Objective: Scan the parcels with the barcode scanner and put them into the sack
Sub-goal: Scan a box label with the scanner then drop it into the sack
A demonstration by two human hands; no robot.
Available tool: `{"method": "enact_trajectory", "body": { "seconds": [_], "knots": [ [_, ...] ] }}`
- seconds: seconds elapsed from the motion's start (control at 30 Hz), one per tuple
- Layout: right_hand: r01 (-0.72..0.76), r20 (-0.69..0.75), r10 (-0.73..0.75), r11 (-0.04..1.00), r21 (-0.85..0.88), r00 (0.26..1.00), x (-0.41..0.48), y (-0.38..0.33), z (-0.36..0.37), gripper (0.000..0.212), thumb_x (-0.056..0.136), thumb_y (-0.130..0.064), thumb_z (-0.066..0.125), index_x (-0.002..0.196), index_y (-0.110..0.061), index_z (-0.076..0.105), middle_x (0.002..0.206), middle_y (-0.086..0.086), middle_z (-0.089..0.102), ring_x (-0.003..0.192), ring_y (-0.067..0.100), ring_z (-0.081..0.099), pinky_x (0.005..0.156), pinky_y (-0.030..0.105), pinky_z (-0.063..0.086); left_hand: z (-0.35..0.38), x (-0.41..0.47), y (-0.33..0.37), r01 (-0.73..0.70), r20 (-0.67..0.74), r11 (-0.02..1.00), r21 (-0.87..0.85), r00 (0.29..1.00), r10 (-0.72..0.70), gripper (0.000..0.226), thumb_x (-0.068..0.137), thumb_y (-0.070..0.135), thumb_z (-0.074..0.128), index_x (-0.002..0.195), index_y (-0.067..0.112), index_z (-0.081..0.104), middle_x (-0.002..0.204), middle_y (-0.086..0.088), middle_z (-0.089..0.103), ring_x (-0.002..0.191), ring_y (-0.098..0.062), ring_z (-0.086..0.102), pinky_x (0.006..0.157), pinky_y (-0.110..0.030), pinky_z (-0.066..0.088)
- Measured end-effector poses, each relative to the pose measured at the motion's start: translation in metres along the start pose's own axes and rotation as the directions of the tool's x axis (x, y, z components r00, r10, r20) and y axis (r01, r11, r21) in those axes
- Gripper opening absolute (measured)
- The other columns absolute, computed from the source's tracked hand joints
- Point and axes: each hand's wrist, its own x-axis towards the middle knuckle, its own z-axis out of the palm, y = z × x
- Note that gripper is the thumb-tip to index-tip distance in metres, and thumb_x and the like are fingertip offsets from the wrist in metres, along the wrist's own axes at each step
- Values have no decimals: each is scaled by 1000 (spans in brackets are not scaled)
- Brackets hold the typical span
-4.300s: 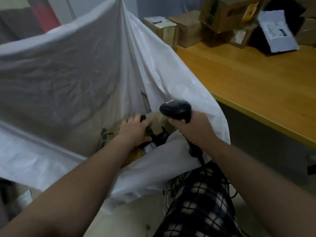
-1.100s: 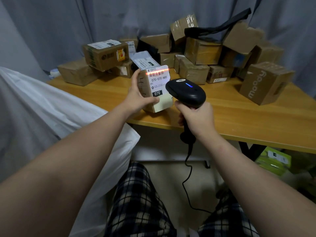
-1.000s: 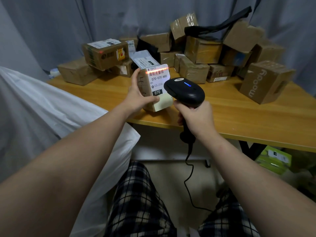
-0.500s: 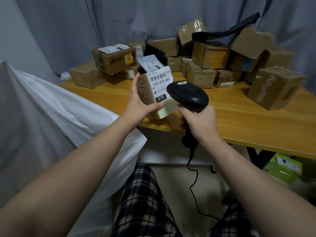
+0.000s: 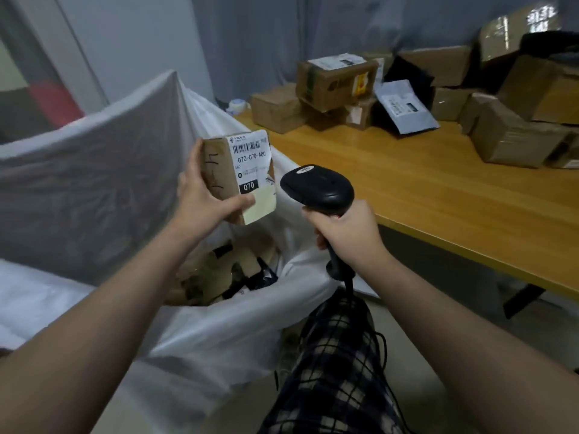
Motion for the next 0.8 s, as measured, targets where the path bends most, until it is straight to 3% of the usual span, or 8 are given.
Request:
{"method": "enact_trajectory", "body": {
  "seconds": [0.07,0.13,0.27,0.43,0.53,0.6,0.7,0.8],
  "knots": [
    [-5,29,5,1000,-14,1000,5,0,14,21,78,-25,76,79,-5,68,54,5,62,55,19,62,64,45,55,-11,2,-9,26,-13,984,177,1000,-24,117,58,40,87,146,46,11,140,-5,29,134,-27,29,113,-48,28],
    [-14,44,16,999,-30,999,9,1,26,22,79,-23,75,77,-2,67,55,9,62,55,23,61,65,46,55,-17,3,-15,12,13,908,418,1000,-19,112,64,37,85,148,44,11,142,-14,27,132,-32,26,111,-47,24],
    [-48,72,52,997,-57,996,15,7,49,22,79,-23,75,66,-10,63,50,0,57,51,16,57,62,42,55,-17,6,-36,-112,197,725,680,980,-34,98,73,37,76,149,40,14,149,-16,18,135,-34,18,110,-49,16],
    [-91,95,101,991,-100,990,26,16,64,19,79,-24,76,68,-17,63,53,-1,58,53,17,61,61,43,56,2,27,-55,-176,310,604,777,943,-123,82,81,40,67,149,36,21,154,-16,18,141,-33,14,113,-52,11],
    [-121,75,129,987,-108,989,33,21,67,19,79,-25,77,68,-18,63,52,-2,59,53,17,61,62,41,56,15,42,-65,-197,368,527,827,898,-242,54,89,31,56,142,30,41,146,-11,40,136,-31,32,114,-52,10],
    [-131,62,140,984,-120,988,37,24,66,19,79,-25,76,68,-16,64,54,0,60,51,16,60,60,38,55,20,46,-69,-182,356,529,829,901,-247,45,92,27,51,136,27,47,137,-9,50,130,-30,40,114,-50,13],
    [-127,23,128,990,-59,991,49,22,57,19,80,-19,74,73,-4,65,52,3,59,45,14,57,52,33,51,28,52,-57,-208,304,615,761,951,-55,49,92,26,48,140,22,45,136,-9,51,127,-31,42,111,-42,20],
    [-124,-44,125,992,22,991,69,13,41,19,82,-16,73,74,0,66,56,9,60,45,18,58,52,35,52,39,62,-26,-293,276,672,681,952,136,46,93,26,49,139,20,47,137,-7,50,125,-30,44,108,-39,26]
  ]
}}
